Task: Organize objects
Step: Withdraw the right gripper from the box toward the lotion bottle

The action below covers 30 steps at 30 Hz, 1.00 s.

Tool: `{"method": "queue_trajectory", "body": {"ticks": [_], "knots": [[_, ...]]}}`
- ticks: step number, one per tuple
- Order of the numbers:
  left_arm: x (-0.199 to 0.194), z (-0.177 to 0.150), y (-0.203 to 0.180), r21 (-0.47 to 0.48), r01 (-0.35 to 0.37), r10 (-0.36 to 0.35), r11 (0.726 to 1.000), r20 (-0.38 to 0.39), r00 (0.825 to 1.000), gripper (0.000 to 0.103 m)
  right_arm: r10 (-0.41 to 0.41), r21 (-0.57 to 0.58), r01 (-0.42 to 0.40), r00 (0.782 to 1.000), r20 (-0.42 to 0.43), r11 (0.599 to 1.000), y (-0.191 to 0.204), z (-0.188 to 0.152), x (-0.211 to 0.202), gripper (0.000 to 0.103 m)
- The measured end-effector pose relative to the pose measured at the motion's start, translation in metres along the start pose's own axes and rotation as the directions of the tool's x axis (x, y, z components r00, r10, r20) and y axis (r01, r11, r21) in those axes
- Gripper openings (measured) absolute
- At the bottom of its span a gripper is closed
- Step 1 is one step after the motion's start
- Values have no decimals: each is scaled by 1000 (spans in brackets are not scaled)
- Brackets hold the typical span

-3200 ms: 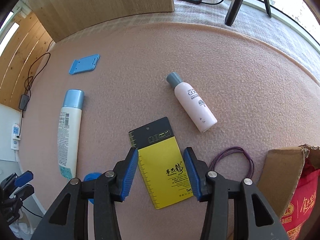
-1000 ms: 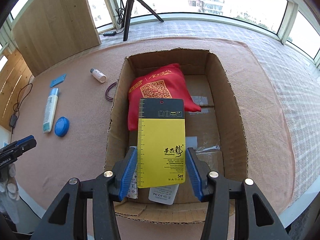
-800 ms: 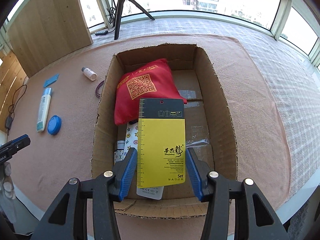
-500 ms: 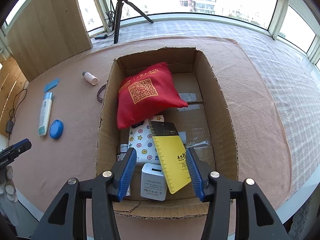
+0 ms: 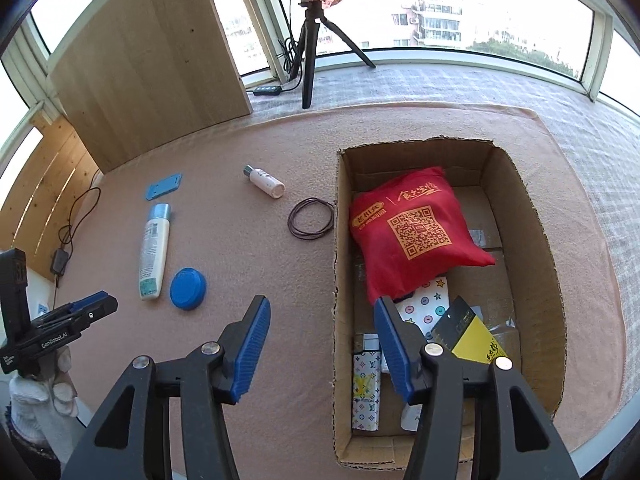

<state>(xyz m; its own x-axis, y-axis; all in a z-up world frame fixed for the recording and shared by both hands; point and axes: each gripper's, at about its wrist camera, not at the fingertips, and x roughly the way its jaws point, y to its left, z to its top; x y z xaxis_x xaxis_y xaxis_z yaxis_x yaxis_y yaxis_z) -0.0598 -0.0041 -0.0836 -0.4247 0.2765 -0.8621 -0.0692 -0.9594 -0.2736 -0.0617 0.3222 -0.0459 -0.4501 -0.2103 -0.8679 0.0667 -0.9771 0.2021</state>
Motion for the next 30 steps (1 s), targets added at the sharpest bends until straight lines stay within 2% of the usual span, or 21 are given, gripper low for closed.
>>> {"method": "queue_trajectory", "body": {"ticks": [5,13,20,30], "knots": [[-2,8,6,21,-39,38,999,18,999,48,32,-80,-31,999,6,996,44,12,16,51],[-6,21,15,40,-86,84,995,51,995,49,106,-130,-108,994,-22,986,91,32,42,52],[0,28,21,40,-95,92,995,56,994,59,128,-142,-137,989,-70,980,112,47,68,55],[31,30,34,9,-61,60,998,15,998,64,189,-124,-209,969,-156,970,139,60,108,58]]}}
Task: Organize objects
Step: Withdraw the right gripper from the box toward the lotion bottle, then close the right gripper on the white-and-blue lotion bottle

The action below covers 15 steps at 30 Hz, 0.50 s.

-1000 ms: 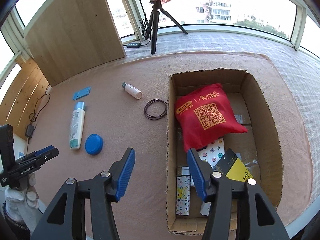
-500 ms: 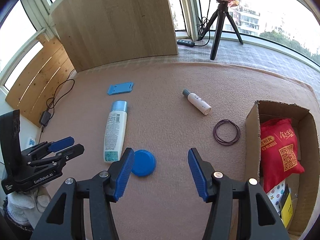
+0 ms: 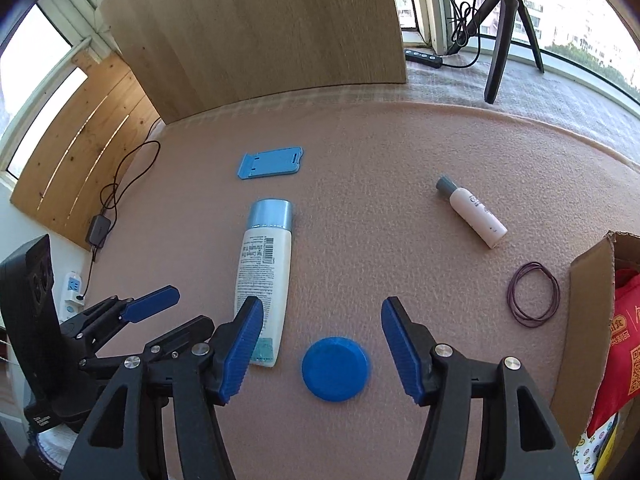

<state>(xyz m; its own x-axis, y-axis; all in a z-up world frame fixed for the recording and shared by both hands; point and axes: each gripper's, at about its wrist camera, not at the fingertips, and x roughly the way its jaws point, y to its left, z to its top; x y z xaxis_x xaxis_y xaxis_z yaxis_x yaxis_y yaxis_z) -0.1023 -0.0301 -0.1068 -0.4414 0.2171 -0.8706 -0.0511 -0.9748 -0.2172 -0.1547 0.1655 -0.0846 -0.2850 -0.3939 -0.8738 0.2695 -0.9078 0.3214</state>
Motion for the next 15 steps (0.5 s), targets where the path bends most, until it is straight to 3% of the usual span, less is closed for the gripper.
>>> {"method": "queue_trajectory", "body": {"ticks": [11,15], "knots": [[30,6,10,-76,109,-112,991,-37,993,64,92,53,-88,992,-81,995,6,22,49,57],[38,7,9,-97,143,-148,985,-50,988,63,125,71,-118,986,-109,991,7,23,62,52]]}}
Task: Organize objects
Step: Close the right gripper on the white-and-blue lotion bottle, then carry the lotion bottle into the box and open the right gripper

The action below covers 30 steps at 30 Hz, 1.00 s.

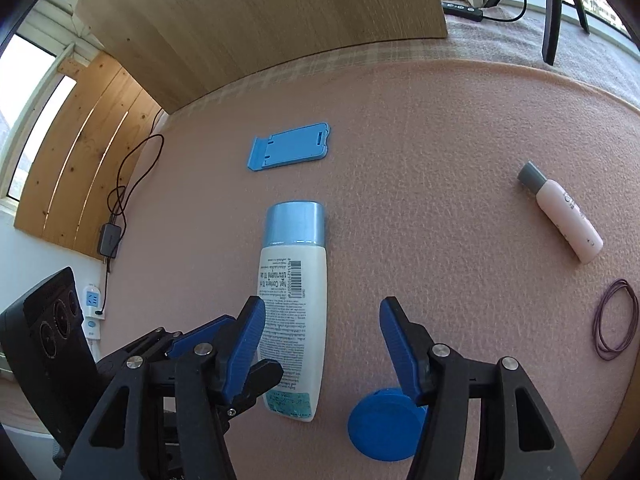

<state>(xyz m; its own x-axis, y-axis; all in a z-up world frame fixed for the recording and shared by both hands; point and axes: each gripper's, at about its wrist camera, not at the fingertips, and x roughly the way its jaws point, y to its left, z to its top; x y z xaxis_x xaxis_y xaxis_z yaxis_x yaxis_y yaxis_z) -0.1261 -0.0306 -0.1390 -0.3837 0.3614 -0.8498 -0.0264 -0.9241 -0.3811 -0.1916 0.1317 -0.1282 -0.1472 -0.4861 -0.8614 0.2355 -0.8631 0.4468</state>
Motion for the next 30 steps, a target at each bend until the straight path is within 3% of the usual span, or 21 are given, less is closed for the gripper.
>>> {"method": "queue_trajectory", "body": {"ticks": [13,30], "knots": [[15,9,-7,-3,69,-69,998,-25,997,46,77,7,-76,996,-54,997,8,-3,18,40],[-7,1,-26,15,68,-68,998,24,997,46,99,13,-99,995,1,995,9,-13,-12,38]]}}
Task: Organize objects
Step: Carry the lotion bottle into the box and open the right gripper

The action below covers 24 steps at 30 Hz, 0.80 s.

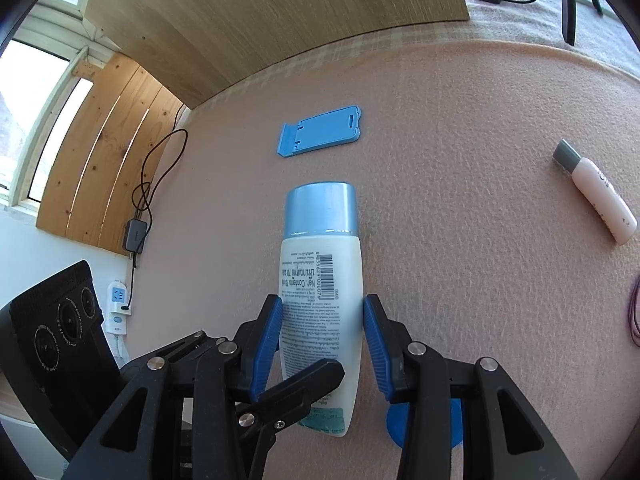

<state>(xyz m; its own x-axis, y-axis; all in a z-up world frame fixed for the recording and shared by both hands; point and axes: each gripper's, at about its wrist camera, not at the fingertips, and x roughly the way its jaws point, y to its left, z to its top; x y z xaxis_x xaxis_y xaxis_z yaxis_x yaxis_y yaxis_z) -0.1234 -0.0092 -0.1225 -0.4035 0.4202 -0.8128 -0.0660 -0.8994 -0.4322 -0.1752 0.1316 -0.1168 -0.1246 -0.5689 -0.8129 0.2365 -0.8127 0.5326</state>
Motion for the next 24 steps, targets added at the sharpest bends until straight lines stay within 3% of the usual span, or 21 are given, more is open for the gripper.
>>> {"method": "queue_trajectory", "body": {"ticks": [6,12,24], "knots": [[-11,-7,-36,56,9,-10,998,23,1000,46,-6,1,6,998,58,1000,-6,-20,-39,38],[-13,-18,-91,133,45,-49,990,27,998,46,-20,53,13,992,128,998,-40,-48,-91,38],[14,-52,-223,302,173,-167,938,-47,985,45,-147,174,105,957,250,979,-114,-115,-191,38]]}}
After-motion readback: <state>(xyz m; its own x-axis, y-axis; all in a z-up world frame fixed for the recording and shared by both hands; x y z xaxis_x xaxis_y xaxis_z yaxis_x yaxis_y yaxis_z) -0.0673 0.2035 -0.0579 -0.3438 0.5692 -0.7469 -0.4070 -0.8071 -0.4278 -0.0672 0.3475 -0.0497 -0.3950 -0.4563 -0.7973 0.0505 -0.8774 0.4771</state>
